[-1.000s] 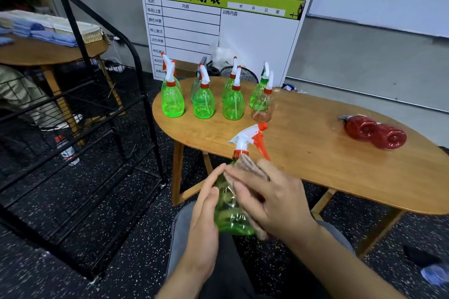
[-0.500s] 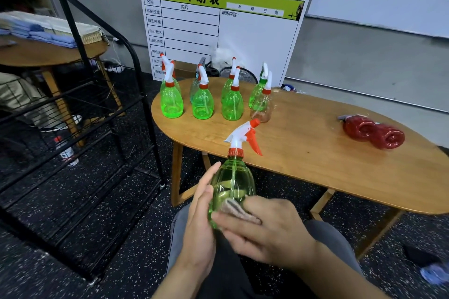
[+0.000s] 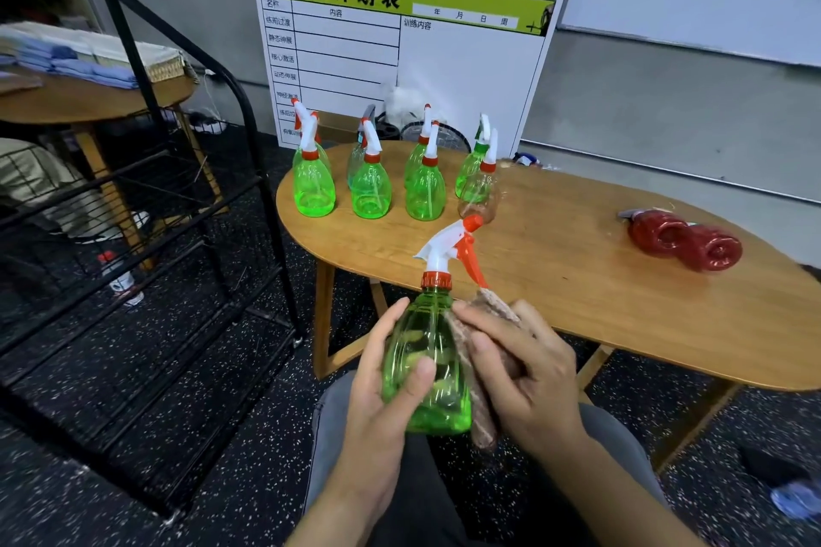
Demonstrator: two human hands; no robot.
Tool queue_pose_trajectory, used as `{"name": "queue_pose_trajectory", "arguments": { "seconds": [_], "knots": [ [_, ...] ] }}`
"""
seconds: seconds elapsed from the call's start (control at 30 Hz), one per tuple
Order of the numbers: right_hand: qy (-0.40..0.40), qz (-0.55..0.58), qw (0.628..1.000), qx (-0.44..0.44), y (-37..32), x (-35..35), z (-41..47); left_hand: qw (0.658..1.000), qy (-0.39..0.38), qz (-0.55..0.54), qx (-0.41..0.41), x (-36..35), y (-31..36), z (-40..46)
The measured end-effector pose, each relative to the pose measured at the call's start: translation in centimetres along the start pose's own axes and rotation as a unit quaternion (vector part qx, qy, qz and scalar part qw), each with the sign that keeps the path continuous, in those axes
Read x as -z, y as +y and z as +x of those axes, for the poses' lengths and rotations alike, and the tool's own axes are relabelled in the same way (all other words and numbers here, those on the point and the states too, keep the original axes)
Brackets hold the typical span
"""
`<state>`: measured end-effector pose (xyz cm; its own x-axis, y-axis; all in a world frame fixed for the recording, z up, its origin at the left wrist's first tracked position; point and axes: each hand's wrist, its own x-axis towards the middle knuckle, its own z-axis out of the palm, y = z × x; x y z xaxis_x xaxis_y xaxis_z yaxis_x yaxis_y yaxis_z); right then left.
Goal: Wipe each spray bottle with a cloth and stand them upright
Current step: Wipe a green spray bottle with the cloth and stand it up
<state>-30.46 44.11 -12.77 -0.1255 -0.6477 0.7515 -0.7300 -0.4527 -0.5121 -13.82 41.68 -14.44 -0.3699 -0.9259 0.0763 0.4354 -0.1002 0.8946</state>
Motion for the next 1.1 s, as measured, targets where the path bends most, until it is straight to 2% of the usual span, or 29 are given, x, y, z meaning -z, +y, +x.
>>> {"name": "queue_pose_trajectory", "arguments": {
  "seconds": [0.17, 0.33, 0.47, 0.63, 0.7, 0.83, 0.93, 1.0, 1.1],
  "knots": [
    [0.003, 0.053, 0.992, -0.113, 0.8, 0.4, 0.2, 1.000, 0.005, -0.016, 0.014, 0.0, 0.2, 0.1],
    [-0.015, 0.092, 0.988, -0.123, 0.5, 0.4, 1.7, 0.999, -0.017, -0.024, 0.038, -0.2, 0.2, 0.0],
    [-0.023, 0.078, 0.990, -0.113, 0.6, -0.1, 2.0, 0.999, -0.030, -0.009, 0.039, -0.5, -0.3, -0.1],
    [-0.042, 0.028, 0.998, -0.046, 0.2, -0.4, 0.8, 0.999, -0.004, 0.022, 0.027, 0.0, -0.8, 0.2],
    [-0.077, -0.001, 0.997, 0.012, 0.2, -0.3, -0.2, 0.999, 0.004, 0.020, 0.031, 0.2, -1.0, 0.3],
    [-0.172, -0.098, 0.959, 0.203, -0.1, 0.5, -1.9, 0.999, 0.007, 0.015, 0.039, 0.1, -1.1, 0.3],
    [-0.180, -0.125, 0.941, 0.257, -0.2, 1.0, -1.7, 0.999, 0.002, 0.012, 0.044, -0.1, -1.2, 0.3],
    [-0.160, -0.124, 0.954, 0.220, 0.0, 0.9, -0.8, 0.998, 0.002, 0.031, 0.048, -0.4, -1.0, 0.3],
    [-0.103, -0.143, 0.979, 0.105, -0.1, 0.5, 1.3, 0.998, 0.007, 0.046, 0.033, -0.7, -0.8, 0.3]
  ]
}}
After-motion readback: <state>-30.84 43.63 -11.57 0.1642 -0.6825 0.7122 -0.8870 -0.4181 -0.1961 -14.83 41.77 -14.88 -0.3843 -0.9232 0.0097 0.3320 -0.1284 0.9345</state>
